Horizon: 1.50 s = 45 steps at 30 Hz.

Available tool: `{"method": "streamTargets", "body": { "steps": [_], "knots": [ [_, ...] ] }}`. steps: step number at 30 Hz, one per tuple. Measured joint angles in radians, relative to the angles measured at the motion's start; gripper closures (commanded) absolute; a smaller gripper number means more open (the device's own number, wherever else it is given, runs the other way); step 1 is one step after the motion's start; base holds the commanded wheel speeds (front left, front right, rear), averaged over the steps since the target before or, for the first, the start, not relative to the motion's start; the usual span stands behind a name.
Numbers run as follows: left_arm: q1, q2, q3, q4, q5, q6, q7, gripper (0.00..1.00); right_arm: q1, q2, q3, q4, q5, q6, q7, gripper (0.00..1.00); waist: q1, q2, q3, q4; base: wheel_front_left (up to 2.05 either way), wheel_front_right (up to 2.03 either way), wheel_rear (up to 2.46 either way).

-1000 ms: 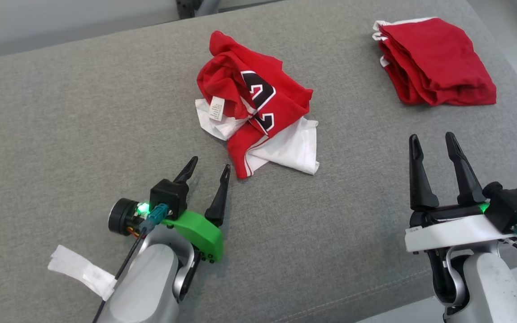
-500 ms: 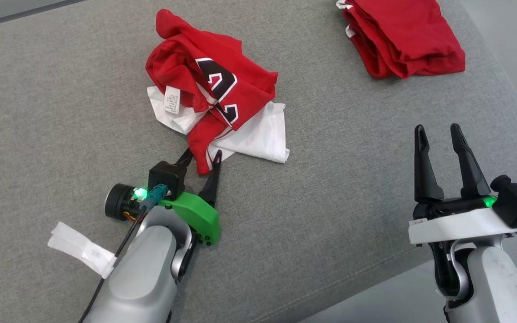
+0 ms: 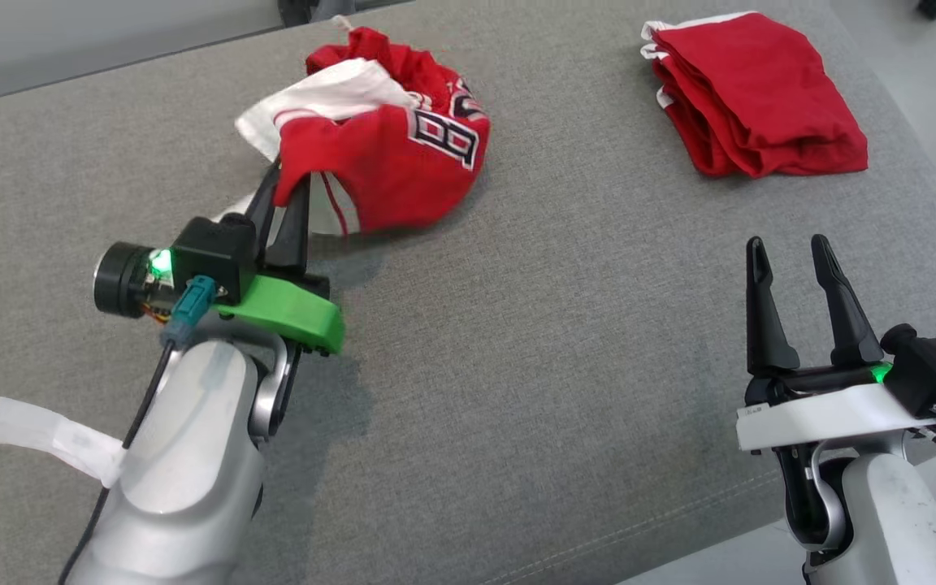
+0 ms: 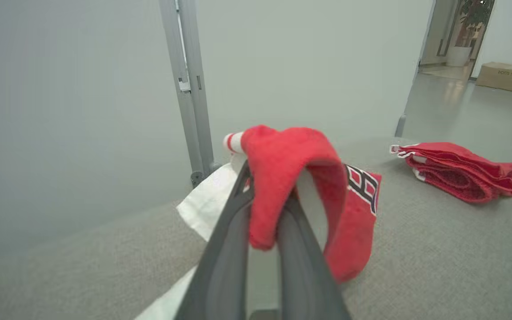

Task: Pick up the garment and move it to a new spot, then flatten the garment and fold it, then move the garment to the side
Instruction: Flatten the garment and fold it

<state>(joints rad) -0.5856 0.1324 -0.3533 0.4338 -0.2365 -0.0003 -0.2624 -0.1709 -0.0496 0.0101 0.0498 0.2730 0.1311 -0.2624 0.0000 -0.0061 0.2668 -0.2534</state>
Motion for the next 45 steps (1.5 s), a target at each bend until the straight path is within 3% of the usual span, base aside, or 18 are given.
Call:
{"method": "streamTargets", "body": {
  "steps": [7, 13, 22, 33, 45],
  "knots": [
    [-0.073, 0.006, -0.024, -0.078, 0.036, -0.013, -0.001, 1.0, 0.016, 0.0, 0.0, 0.012, -0.004, 0.0, 0.0, 0.0, 0.0, 0.0, -0.063, 0.017, 0.0, 0.0, 0.0],
    [-0.129, -0.032, -0.083, -0.152, 0.045, -0.026, 0.034, 1.0, 0.025, 0.0, 0.006, 0.015, -0.011, 0.0, 0.0, 0.0, 0.0, 0.0, -0.102, 0.015, 0.0, 0.0, 0.0],
    [-0.162, -0.062, -0.132, -0.223, 0.04, -0.005, 0.111, 1.0, 0.035, 0.0, 0.012, 0.012, -0.013, 0.0, 0.0, 0.0, 0.0, 0.0, -0.103, 0.002, 0.0, 0.0, 0.0],
    [-0.073, 0.028, -0.008, 0.056, -0.015, 0.088, 0.123, 1.0, 0.034, 0.0, 0.016, 0.014, -0.012, 0.0, 0.0, 0.0, 0.0, 0.0, -0.065, 0.02, 0.0, 0.0, 0.0],
    [-0.04, 0.058, 0.081, 0.302, -0.095, 0.104, 0.045, 1.0, 0.021, 0.0, 0.03, 0.017, -0.022, 0.0, 0.0, 0.0, 0.0, 0.0, -0.047, 0.07, 0.0, 0.0, 0.0]
  ]
}}
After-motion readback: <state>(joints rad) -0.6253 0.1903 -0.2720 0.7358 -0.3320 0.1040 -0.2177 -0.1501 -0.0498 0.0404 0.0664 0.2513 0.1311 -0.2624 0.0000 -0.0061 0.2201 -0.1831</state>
